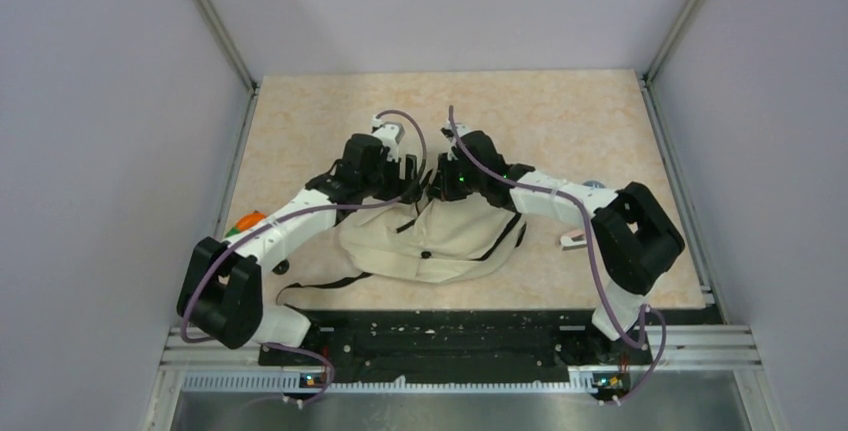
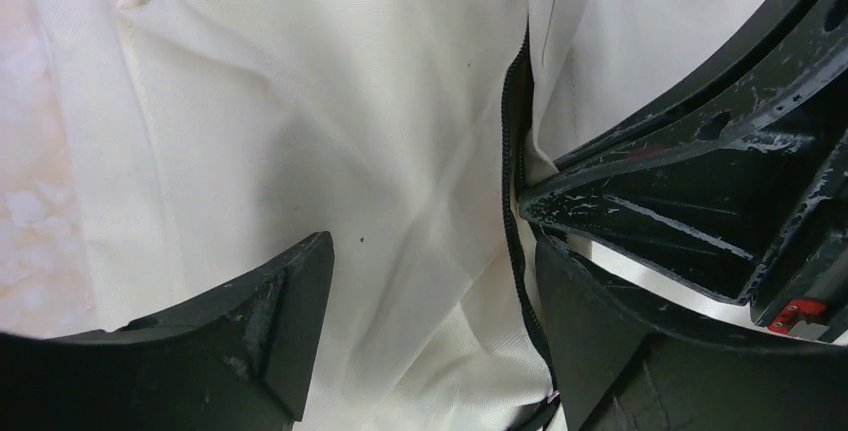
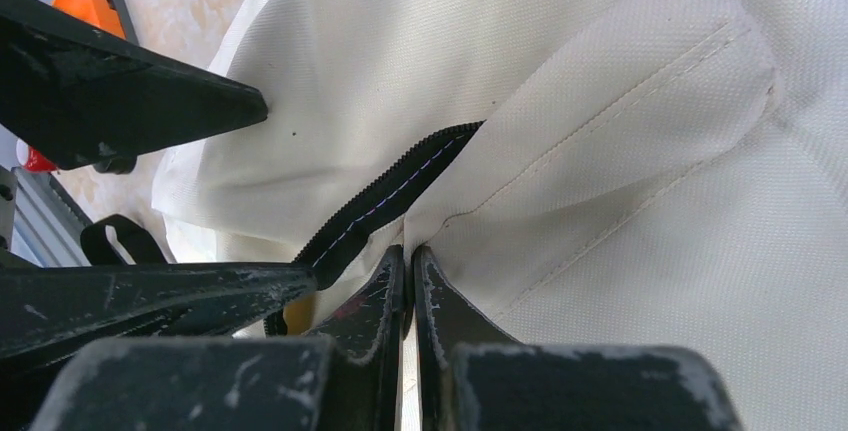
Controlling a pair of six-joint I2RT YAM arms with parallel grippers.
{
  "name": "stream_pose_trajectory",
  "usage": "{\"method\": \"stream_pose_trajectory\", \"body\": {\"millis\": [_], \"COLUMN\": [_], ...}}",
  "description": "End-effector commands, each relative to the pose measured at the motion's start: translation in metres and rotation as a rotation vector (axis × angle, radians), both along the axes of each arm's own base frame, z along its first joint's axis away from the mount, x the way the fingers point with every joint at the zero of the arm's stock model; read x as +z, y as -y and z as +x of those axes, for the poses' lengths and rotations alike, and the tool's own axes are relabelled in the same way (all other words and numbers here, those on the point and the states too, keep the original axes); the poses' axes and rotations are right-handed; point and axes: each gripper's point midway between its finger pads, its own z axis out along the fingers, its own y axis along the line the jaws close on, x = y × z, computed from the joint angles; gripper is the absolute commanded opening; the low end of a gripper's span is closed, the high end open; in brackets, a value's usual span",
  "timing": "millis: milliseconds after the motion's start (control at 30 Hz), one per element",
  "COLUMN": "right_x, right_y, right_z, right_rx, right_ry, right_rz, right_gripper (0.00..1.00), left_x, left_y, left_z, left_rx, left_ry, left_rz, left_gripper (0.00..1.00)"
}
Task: Pack the student bag
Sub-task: Adjust the student bag at the center of the board.
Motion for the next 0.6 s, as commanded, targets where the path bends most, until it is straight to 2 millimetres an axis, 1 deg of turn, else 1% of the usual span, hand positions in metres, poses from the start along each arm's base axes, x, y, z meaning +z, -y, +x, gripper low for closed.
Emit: {"method": "stream_pose_trajectory", "body": {"millis": [0, 133, 367, 500, 533, 567], "right_x": [0.005, 0.006, 0.009, 0.011, 0.012, 0.013], "right_y": [0.004, 0.004, 0.009, 0.011, 0.012, 0.013], "right_z": [-0.004, -0.005, -0.004, -0.003, -0.003, -0.002], "right_rx": [-0.03, -0.029, -0.046, -0.054, -0.057, -0.06], "right_ry": [0.009, 0.013, 0.026, 0.034, 0.038, 0.041], "right_rz": [-0.001, 0.003, -0.006, -0.01, -0.01, -0.013], "right_gripper": [0.0, 0.0, 0.0, 0.0, 0.0, 0.0], "left_x": [0.009, 0.0, -0.004, -0.011, -0.014, -0.017], "left_y": [-0.003, -0.002, 0.013, 0.019, 0.021, 0.022], "left_z": [-0.004, -0.006, -0.007, -0.008, -0.008, -0.007], "left_rx": [0.031, 0.018, -0.032, -0.054, -0.06, -0.061], "left_ry": [0.021, -0.006, -0.014, -0.027, -0.033, -0.039], "left_rz": [-0.006, 0.037, 0.068, 0.086, 0.092, 0.103], "left_gripper": [0.77, 0.71, 0.71, 0.71, 0.68, 0.6]}}
